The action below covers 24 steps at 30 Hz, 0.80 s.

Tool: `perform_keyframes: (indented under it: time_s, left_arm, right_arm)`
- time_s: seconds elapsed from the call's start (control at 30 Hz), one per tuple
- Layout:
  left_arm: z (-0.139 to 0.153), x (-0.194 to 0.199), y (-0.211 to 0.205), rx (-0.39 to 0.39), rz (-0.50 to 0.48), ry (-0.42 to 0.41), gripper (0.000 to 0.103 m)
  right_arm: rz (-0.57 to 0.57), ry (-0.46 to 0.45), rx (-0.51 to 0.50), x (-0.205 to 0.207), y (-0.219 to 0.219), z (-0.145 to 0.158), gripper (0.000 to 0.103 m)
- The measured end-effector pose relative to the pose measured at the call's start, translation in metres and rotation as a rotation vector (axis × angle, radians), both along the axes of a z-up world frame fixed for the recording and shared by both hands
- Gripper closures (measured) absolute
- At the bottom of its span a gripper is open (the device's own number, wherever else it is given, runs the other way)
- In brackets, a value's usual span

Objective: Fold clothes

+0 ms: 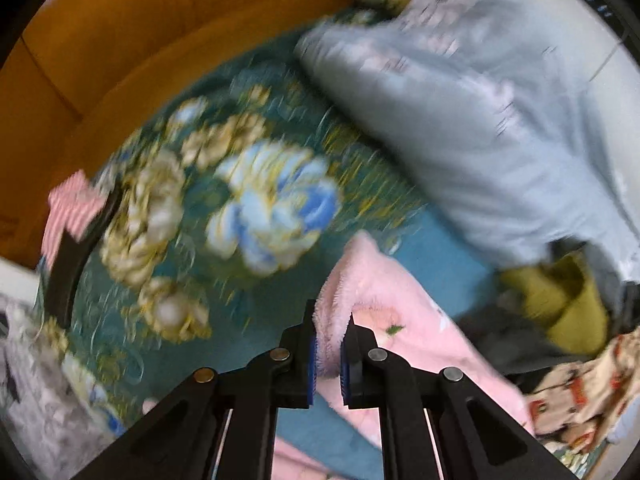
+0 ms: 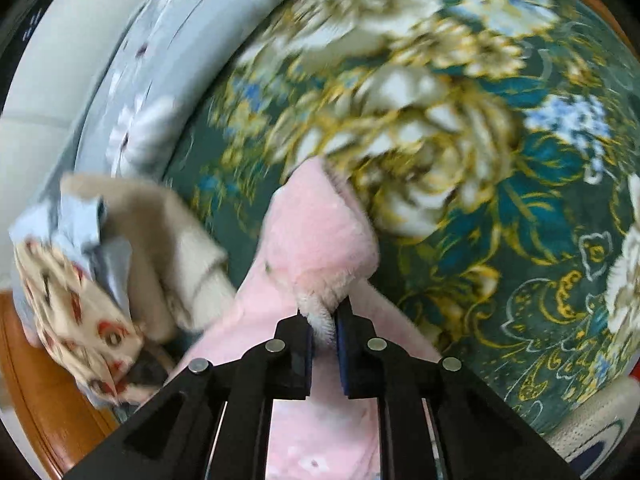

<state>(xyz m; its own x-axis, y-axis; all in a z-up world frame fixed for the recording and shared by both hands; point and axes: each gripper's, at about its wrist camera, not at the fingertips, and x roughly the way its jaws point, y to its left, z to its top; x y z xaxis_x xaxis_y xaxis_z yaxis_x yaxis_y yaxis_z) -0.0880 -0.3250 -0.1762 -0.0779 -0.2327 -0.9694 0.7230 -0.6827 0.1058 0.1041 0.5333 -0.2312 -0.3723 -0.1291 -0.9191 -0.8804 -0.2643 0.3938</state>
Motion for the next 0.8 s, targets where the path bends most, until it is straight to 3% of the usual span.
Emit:
perform_keyframes:
  time_s: [0.07, 0.2, 0.27, 0.37, 0.47, 0.57, 0.67, 0.73, 0.8]
  left_arm:
    - [-0.014, 0.006, 0.003, 0.019, 0.021, -0.026, 0.09]
    - [-0.038, 0.018, 0.01, 0.097, 0.061, -0.063, 0.085]
    - [-0.045, 0.025, 0.013, 0.121, 0.075, -0.082, 0.067]
    - [-0.048, 0.039, 0.02, 0.138, 0.112, -0.079, 0.051]
    - [-0.051, 0.059, 0.03, 0.171, 0.167, -0.085, 0.049]
    - [-0.053, 0.077, 0.043, 0.199, 0.192, -0.109, 0.049]
    - [-0.05, 0.09, 0.058, 0.206, 0.179, -0.139, 0.049]
    - [-0.048, 0.095, 0.067, 0.207, 0.169, -0.157, 0.049]
    - [-0.046, 0.099, 0.073, 0.205, 0.163, -0.163, 0.049]
  right_arm:
    - [0.038, 0.036, 0.018, 0.005, -0.005, 0.009, 0.071]
    - [0.03, 0.067, 0.059, 0.037, -0.012, 0.025, 0.056]
    - [-0.006, 0.055, 0.061, 0.061, -0.015, 0.025, 0.054]
    - [-0.1, 0.003, -0.024, 0.106, -0.029, -0.001, 0.054]
    - [-0.186, -0.037, -0.149, 0.137, -0.052, -0.04, 0.054]
    - [-0.262, -0.014, -0.257, 0.146, -0.074, -0.071, 0.054]
    - [-0.31, 0.015, -0.298, 0.139, -0.082, -0.085, 0.054]
    - [-0.322, -0.017, -0.313, 0.132, -0.083, -0.089, 0.056]
    - [-0.317, -0.059, -0.31, 0.126, -0.082, -0.087, 0.087]
